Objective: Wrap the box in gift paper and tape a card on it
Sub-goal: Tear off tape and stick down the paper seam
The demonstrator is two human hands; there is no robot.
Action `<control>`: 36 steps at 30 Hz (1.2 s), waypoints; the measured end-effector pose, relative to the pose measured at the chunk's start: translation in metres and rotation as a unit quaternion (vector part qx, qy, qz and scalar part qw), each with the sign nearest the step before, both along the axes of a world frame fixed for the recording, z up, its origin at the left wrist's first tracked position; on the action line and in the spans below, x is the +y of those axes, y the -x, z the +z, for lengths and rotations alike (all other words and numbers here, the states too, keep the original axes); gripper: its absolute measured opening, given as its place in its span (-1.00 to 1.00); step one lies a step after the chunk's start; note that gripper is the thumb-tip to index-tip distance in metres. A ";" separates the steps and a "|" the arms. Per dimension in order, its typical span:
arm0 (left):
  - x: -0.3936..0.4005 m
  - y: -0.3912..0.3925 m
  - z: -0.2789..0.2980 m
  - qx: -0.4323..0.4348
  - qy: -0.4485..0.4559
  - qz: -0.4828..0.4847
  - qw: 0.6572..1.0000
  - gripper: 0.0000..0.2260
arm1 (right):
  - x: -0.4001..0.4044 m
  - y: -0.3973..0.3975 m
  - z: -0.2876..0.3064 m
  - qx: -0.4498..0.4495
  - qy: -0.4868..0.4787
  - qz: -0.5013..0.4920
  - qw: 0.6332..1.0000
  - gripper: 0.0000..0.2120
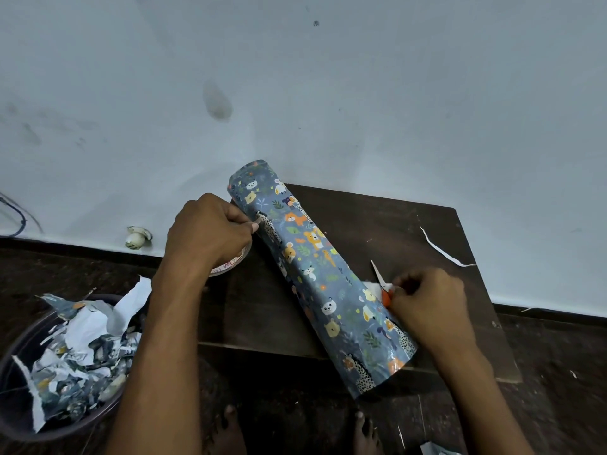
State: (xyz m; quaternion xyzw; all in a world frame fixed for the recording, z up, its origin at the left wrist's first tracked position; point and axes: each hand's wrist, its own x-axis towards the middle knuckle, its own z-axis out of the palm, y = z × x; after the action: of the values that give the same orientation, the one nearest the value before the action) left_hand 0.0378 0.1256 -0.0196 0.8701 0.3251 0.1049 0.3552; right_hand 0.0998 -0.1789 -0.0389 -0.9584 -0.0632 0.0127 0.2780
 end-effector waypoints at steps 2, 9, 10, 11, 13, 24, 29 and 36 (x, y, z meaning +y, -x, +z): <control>0.000 0.000 0.000 0.001 0.001 0.001 1.000 -0.89 | -0.002 -0.001 0.004 0.002 -0.007 0.000 1.000 -0.91; 0.001 0.000 0.003 0.001 0.010 0.004 1.000 -0.87 | 0.001 -0.001 0.006 0.051 0.079 0.008 0.996 -0.85; 0.001 0.001 0.002 0.000 0.012 0.002 1.000 -0.88 | 0.001 -0.001 0.007 0.057 0.083 0.009 0.995 -0.84; 0.001 0.001 0.002 -0.001 0.013 0.000 1.000 -0.87 | 0.002 -0.002 0.009 0.060 0.092 0.010 0.994 -0.84; 0.001 0.001 0.002 0.000 0.013 -0.002 1.000 -0.87 | 0.004 -0.004 0.012 0.061 0.121 0.011 0.991 -0.85; 0.002 0.002 0.004 0.000 0.020 -0.004 1.000 -0.86 | 0.011 -0.007 0.020 0.098 0.200 -0.019 0.975 -0.69; 0.002 0.001 0.005 0.004 0.029 0.001 1.000 -0.85 | 0.014 -0.010 0.024 0.092 0.173 -0.030 0.980 -0.74; 0.004 0.003 0.007 -0.007 0.036 -0.004 0.999 -0.94 | 0.030 -0.014 0.074 0.104 -0.172 0.001 0.980 -0.92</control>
State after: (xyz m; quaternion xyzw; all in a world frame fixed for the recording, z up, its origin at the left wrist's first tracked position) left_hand 0.0349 0.1293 -0.0129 0.8571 0.3228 0.0979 0.3892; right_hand 0.1134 -0.1489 0.0349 -0.8898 -0.0360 0.1015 0.4435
